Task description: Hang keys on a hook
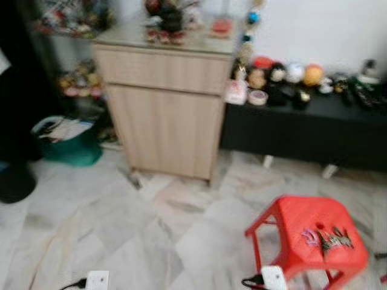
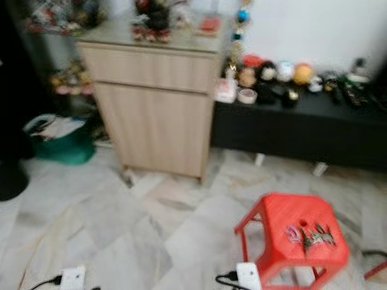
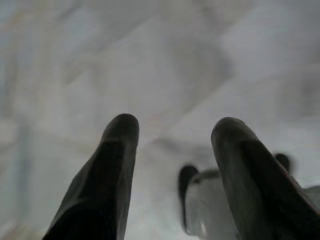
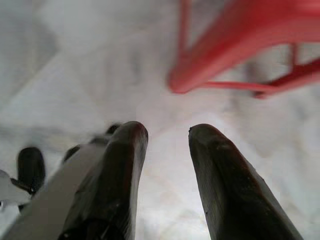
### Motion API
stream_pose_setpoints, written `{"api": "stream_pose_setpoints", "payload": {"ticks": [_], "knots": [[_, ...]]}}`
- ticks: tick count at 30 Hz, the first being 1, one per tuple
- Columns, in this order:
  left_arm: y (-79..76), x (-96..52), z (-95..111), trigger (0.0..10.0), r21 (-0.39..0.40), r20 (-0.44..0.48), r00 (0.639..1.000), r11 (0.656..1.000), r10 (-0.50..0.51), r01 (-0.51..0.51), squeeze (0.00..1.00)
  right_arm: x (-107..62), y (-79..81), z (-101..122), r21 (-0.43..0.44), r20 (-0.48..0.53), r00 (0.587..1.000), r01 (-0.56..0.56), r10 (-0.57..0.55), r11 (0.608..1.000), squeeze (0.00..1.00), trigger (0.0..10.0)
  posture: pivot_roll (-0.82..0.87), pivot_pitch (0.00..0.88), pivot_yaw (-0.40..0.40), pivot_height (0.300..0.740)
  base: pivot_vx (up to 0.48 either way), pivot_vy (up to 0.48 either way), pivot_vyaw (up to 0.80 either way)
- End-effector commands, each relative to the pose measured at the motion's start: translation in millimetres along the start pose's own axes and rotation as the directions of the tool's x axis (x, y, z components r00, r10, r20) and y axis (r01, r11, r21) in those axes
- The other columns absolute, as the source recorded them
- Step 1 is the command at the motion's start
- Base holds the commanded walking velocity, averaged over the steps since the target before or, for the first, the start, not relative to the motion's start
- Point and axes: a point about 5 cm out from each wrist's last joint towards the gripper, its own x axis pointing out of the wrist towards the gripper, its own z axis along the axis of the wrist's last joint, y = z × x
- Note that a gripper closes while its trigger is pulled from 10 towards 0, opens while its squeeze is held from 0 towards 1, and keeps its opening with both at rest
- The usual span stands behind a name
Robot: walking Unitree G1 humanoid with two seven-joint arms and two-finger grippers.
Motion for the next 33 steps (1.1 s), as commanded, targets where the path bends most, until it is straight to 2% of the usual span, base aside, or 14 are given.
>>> {"api": "stream_pose_setpoints", "payload": {"ticks": [1, 3, 5, 9, 14, 17, 33], "knots": [[9.4, -2.1, -15.0, 10.0, 0.153, -0.165, 0.983, 0.982, -0.086, 0.112, 0.0, 1.2, -3.3, 17.8, 0.147, 0.037, 0.996, -0.087, 0.082, 0.985, 0.0, 10.0, -0.01, 0.016, -0.035, 0.74, 0.0, 0.0, -0.79], [9.4, -2.0, -14.7, 10.0, 0.152, -0.164, 0.983, 0.982, -0.086, 0.112, 0.0, 1.2, -3.3, 17.9, 0.147, 0.037, 0.996, -0.087, 0.082, 0.985, 0.0, 10.0, -0.01, 0.017, -0.036, 0.74, 0.0, 0.0, -0.79], [9.4, -1.8, -13.9, 10.0, 0.146, -0.161, 0.983, 0.983, -0.089, 0.113, 0.0, 1.3, -4.9, 21.5, 0.207, 0.065, 0.996, -0.079, 0.066, 0.975, 0.0, 10.0, -0.01, 0.018, -0.036, 0.74, 0.0, 0.0, -0.74], [9.7, -1.4, -12.7, 10.0, 0.137, -0.156, 0.984, 0.985, -0.088, 0.109, 0.0, 1.3, -2.7, 24.0, 0.179, 0.081, 0.993, -0.097, 0.084, 0.979, 0.0, 10.0, -0.01, 0.017, -0.036, 0.74, 0.0, 0.0, 0.0], [11.3, -1.2, -11.6, 10.0, 0.126, -0.152, 0.985, 0.987, -0.083, 0.103, 0.0, 1.4, -1.4, 25.2, 0.189, 0.089, 0.992, -0.103, 0.088, 0.977, 0.0, 10.0, -0.01, 0.018, -0.037, 0.74, 0.0, 0.0, 0.0], [12.3, -1.4, -12.0, 10.0, 0.125, -0.153, 0.985, 0.987, -0.082, 0.101, 0.0, 1.5, -1.8, 24.9, 0.147, 0.078, 0.993, -0.097, 0.086, 0.984, 0.0, 10.0, -0.01, 0.018, -0.037, 0.74, 0.0, 0.0, 0.0], [12.3, -1.4, -12.0, 10.0, 0.125, -0.153, 0.985, 0.987, -0.082, 0.101, 0.0, 1.5, -1.8, 24.9, 0.147, 0.078, 0.993, -0.097, 0.086, 0.984, 0.0, 10.0, -0.01, 0.018, -0.037, 0.74, 0.0, 0.0, 0.0]]}}
